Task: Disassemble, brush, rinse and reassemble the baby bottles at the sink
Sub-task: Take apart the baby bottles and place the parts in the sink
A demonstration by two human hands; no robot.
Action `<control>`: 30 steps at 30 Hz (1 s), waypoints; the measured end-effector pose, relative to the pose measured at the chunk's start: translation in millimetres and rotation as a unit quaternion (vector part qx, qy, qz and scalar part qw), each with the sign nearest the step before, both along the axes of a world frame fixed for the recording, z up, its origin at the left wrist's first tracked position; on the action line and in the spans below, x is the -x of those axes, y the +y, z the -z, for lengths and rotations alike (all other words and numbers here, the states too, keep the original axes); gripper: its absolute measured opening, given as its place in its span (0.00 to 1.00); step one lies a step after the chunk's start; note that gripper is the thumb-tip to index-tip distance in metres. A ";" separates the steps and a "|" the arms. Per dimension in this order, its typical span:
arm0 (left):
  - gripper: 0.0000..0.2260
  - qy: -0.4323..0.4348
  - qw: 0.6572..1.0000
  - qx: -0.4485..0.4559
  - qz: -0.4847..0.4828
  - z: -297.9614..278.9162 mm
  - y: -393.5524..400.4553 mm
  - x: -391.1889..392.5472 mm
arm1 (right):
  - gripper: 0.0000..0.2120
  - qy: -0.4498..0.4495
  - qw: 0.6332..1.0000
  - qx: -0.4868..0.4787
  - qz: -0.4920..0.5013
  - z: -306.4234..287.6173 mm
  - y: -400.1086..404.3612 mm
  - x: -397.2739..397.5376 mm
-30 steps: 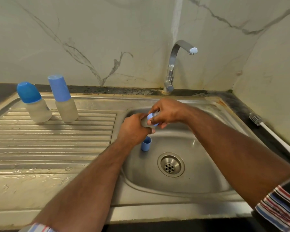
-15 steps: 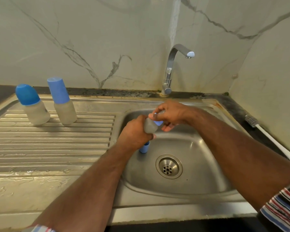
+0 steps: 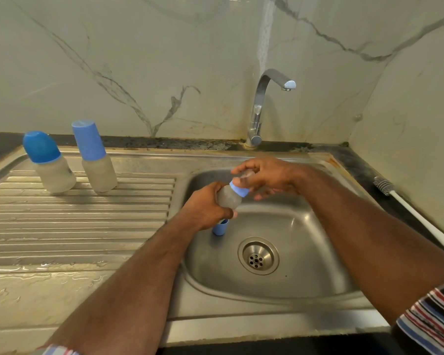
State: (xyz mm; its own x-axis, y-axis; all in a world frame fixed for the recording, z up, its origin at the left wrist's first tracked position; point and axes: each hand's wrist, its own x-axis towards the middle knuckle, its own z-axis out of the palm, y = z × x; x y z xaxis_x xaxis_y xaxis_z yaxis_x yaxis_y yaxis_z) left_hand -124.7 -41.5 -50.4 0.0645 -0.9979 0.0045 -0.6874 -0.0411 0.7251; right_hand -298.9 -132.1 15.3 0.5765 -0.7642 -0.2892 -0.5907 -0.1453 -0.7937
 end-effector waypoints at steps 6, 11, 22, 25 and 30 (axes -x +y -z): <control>0.29 -0.012 1.000 -0.012 0.005 3.1 0.7 0.1 | 0.15 0.037 0.995 0.080 -0.055 -2.6 2.7 0.1; 0.31 -0.007 1.000 -0.015 0.001 2.2 1.0 0.9 | 0.20 0.084 0.996 0.033 0.022 -0.6 6.7 -9.5; 0.33 0.049 0.997 0.012 -0.054 2.2 -1.8 0.0 | 0.21 -0.001 0.991 0.076 0.114 9.6 -7.6 10.1; 0.32 0.095 0.992 0.016 -0.078 4.3 -3.2 -1.0 | 0.22 0.087 0.983 0.120 0.108 43.1 -17.2 15.8; 0.30 0.089 0.991 0.027 -0.094 4.6 -5.1 -0.1 | 0.21 0.236 0.961 0.140 0.020 89.9 -29.6 10.3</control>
State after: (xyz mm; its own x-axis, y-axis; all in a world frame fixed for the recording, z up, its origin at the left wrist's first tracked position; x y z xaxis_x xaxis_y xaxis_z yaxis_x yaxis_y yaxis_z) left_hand -124.6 -46.6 -55.1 0.2529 -0.9670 0.0292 -0.5330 -0.1141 0.8384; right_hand -309.2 -161.6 -74.6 0.4003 -0.8689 -0.2911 -0.8851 -0.2842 -0.3687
